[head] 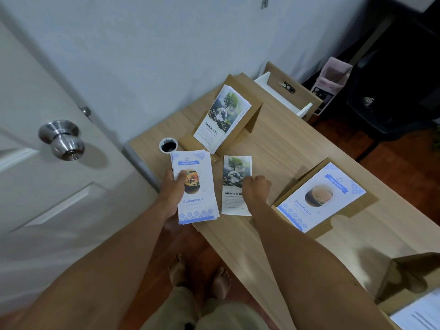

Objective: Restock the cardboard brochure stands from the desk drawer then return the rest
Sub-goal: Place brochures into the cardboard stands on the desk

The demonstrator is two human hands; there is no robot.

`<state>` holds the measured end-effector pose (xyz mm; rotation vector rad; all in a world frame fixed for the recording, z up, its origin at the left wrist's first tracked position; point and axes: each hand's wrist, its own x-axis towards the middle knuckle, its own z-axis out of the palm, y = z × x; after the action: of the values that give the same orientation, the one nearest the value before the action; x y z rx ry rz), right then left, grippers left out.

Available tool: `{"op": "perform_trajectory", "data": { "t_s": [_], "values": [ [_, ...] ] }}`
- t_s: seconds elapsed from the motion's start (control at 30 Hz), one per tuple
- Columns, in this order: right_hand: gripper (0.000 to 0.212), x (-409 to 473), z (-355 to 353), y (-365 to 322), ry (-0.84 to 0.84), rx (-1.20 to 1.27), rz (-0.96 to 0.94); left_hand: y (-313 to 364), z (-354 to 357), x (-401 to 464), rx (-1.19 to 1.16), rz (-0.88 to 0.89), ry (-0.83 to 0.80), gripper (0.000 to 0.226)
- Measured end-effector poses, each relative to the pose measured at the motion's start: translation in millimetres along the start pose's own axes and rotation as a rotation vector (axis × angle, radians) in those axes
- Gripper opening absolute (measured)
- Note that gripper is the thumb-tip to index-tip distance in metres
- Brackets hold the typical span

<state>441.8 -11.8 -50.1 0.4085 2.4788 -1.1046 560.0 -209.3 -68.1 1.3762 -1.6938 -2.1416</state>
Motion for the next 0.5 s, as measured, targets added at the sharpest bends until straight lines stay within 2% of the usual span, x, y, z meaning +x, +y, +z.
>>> {"op": "perform_trajectory", "data": {
  "t_s": [0.13,0.27,0.37,0.5],
  "values": [
    [0.027,-4.8,-12.0,-2.3,0.014,0.060,-0.103,7.0,11.3,-8.4,-0.013,0.013,-0.008,0.023],
    [0.017,-13.3,-20.3,-8.9,-0.195,0.225,-0.185,11.3,27.4,-22.0,-0.021,0.019,0.002,0.007],
    [0.018,-25.6,-26.3,-12.6,-0.357,0.328,-0.243,10.2,39.7,-32.6,-0.019,0.031,-0.027,0.005],
    [0.018,-35.6,-39.0,-5.1,-0.357,0.335,-0.286,14.8,56.4,-50.6,-0.072,0.018,-0.090,0.012]
  ]
}}
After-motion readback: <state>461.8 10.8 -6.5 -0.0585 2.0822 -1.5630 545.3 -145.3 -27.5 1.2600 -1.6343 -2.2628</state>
